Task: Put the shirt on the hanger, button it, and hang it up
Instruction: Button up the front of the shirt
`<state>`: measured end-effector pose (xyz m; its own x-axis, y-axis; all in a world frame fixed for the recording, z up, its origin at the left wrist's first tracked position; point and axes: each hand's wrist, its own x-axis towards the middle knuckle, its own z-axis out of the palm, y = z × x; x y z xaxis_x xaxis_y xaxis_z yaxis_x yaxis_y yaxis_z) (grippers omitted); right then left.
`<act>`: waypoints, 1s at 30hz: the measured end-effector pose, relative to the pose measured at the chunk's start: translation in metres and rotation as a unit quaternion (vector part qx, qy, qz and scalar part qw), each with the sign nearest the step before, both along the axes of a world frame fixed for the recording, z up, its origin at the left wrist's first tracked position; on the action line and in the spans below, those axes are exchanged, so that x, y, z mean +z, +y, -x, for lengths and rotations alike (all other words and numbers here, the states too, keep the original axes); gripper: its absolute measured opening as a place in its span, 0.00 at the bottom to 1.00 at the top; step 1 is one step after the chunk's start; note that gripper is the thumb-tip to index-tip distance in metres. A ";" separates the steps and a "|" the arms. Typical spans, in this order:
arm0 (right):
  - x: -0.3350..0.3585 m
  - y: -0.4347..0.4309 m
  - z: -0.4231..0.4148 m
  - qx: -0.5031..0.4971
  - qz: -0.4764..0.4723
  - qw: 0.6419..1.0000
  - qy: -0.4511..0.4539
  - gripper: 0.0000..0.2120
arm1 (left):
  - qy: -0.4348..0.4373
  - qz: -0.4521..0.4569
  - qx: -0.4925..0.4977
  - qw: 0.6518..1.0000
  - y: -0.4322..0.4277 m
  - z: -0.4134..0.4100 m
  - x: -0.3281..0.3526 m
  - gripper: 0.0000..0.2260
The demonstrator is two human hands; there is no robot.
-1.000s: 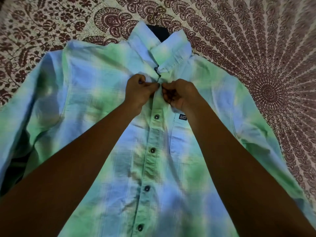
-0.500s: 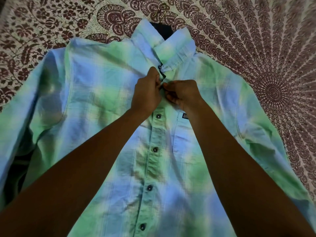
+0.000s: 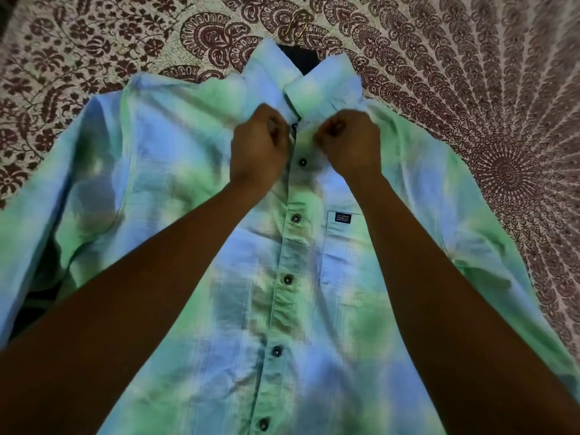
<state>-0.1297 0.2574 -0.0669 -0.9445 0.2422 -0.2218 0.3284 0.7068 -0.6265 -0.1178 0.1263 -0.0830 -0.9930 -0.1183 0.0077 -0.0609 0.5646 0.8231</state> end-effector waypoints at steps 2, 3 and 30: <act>-0.001 -0.009 0.016 0.012 -0.050 0.999 0.016 0.07 | 0.029 0.042 -0.028 0.998 -0.003 0.017 0.005 0.08; -0.005 -0.014 0.023 0.022 -0.067 0.998 0.000 0.10 | 0.005 0.072 -0.055 0.996 -0.003 0.028 0.005 0.10; -0.017 0.000 0.016 -0.227 0.445 0.866 -0.033 0.08 | -0.193 -0.153 -0.085 0.966 0.009 0.064 0.007 0.10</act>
<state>-0.1455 0.2573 -0.0835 -0.7742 0.2911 -0.5621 0.5025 -0.2572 -0.8254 -0.1814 0.1350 -0.0758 -0.9204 0.1077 -0.3759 -0.3243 0.3269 0.8877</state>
